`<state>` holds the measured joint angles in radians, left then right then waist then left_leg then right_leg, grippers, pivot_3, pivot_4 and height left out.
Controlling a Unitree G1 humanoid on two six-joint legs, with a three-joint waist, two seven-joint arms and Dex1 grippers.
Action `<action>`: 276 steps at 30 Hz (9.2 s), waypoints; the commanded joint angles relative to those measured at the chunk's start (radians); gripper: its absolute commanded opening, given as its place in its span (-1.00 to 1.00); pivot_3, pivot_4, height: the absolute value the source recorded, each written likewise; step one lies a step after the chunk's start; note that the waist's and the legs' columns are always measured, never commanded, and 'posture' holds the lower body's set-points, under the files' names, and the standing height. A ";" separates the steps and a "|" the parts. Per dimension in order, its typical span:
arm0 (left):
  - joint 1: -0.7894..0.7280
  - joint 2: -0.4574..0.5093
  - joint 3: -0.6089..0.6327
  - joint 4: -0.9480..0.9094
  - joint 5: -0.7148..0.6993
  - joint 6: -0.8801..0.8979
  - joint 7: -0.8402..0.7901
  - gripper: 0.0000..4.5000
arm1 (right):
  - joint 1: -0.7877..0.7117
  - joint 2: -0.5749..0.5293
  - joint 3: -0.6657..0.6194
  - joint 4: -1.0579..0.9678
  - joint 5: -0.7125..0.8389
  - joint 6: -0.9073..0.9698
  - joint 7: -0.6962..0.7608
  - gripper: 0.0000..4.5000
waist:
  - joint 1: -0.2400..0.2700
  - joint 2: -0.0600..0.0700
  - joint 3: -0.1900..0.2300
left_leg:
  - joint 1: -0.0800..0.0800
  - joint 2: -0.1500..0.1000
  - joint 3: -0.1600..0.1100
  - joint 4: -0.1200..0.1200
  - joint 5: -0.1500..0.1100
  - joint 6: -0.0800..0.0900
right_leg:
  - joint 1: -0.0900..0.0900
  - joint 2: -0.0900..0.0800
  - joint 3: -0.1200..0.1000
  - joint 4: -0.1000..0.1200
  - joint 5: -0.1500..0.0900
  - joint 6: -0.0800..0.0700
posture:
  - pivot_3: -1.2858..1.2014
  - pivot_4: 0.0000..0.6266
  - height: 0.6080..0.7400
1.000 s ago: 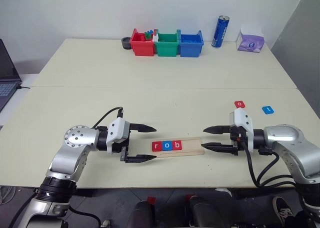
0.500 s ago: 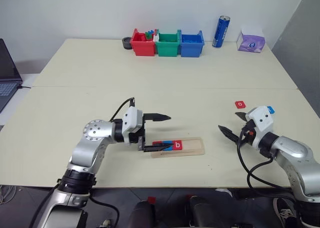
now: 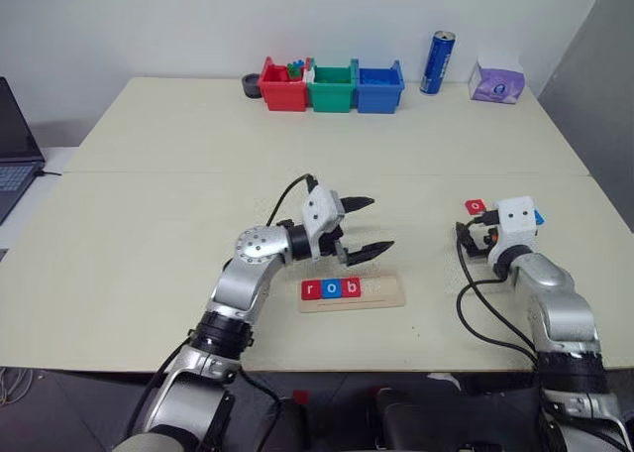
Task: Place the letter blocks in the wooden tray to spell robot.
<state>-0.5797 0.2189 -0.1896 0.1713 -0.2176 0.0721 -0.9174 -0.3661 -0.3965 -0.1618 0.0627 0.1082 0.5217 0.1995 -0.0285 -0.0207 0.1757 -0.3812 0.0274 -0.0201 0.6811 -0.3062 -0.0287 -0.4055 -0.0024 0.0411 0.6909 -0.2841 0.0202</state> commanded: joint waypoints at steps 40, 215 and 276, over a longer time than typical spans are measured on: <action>-0.024 -0.069 -0.004 -0.050 -0.024 -0.038 0.009 1.00 | -0.282 -0.043 -0.072 0.560 0.053 -0.198 0.113 -0.35 | -0.001 0.001 -0.001 | 0.000 0.002 0.003 -0.001 0.000 0.000 | 0.000 -0.001 0.002 0.000 0.000 0.000 | 0.03 -0.52 1.00; 0.318 0.449 0.170 -0.392 -0.295 0.144 -0.362 1.00 | -0.150 -0.163 0.451 0.135 0.066 -0.408 1.087 -0.35 | 0.000 0.004 -0.002 | 0.000 0.002 -0.002 0.000 0.000 0.000 | 0.001 -0.001 -0.002 -0.002 0.000 0.000 | 0.03 -0.52 1.00; 0.295 0.440 0.158 -0.371 -0.273 0.127 -0.355 1.00 | -0.156 -0.105 0.422 0.180 -0.004 -0.517 0.985 -0.98 | 0.000 0.004 -0.002 | 0.000 0.002 -0.002 0.000 0.000 0.001 | 0.000 -0.001 -0.002 -0.002 0.000 0.000 | 0.03 -0.52 1.00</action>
<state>-0.2698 0.6542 -0.0370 -0.1826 -0.4881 0.2100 -1.2758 -0.5207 -0.4998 0.2596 0.2802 0.1003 0.0249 1.1776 -0.0289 -0.0167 0.1742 -0.3810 0.0298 -0.0218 0.6811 -0.3065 -0.0282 -0.4051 -0.0034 0.0393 0.6894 -0.2842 0.0206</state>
